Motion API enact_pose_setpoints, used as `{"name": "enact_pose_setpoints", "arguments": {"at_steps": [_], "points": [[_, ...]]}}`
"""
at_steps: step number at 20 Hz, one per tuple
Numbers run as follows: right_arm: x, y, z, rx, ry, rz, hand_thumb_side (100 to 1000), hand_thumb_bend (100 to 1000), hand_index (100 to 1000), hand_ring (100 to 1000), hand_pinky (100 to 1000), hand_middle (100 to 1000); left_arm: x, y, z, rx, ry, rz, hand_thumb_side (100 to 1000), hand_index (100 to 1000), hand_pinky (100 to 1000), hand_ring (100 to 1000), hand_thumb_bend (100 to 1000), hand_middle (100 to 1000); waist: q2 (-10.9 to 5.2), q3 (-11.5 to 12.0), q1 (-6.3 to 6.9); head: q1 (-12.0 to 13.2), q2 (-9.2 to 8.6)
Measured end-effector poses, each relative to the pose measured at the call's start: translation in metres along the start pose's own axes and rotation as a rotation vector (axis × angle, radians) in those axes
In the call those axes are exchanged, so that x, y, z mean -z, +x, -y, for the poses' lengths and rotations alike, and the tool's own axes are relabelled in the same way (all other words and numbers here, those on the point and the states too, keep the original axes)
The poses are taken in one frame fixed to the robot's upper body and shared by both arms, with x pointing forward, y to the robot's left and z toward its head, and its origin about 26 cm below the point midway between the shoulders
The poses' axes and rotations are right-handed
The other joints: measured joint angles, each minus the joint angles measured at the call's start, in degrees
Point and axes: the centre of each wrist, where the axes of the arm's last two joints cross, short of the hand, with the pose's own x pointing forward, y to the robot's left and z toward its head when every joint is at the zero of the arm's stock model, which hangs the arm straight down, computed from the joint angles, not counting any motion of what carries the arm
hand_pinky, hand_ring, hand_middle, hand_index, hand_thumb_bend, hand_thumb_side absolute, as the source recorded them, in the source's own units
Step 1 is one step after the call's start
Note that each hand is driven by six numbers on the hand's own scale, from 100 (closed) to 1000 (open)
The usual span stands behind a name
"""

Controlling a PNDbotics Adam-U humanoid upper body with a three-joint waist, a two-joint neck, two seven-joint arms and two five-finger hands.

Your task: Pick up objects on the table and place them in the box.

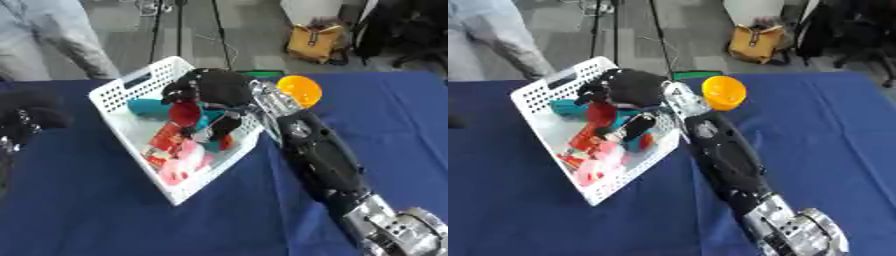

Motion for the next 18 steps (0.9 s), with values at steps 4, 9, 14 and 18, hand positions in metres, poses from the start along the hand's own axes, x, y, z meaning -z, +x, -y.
{"name": "enact_pose_setpoints", "arguments": {"at_steps": [4,9,14,18], "points": [[-0.035,-0.012,0.023,0.106,-0.131,-0.064,567,159,862,698,623,765,-0.002,-0.001,-0.001,0.005,0.011,-0.012,916,822,759,687,233,709,-0.01,-1.33,-0.04,1.11,0.11],[-0.068,-0.018,0.049,0.22,-0.216,-0.144,553,100,832,670,586,745,-0.004,-0.001,-0.002,0.01,0.02,-0.022,922,822,759,688,235,714,-0.01,-2.65,0.12,2.08,0.5],[-0.107,-0.019,0.062,0.278,-0.227,-0.233,553,100,834,658,563,741,-0.005,-0.002,-0.002,0.017,0.032,-0.029,923,822,759,690,235,720,0.03,-4.06,0.67,2.9,0.53],[-0.133,-0.017,0.065,0.307,-0.235,-0.295,552,111,844,659,554,748,-0.007,-0.002,-0.003,0.023,0.041,-0.033,926,822,759,690,236,722,0.17,-4.91,0.91,3.27,0.79]]}}
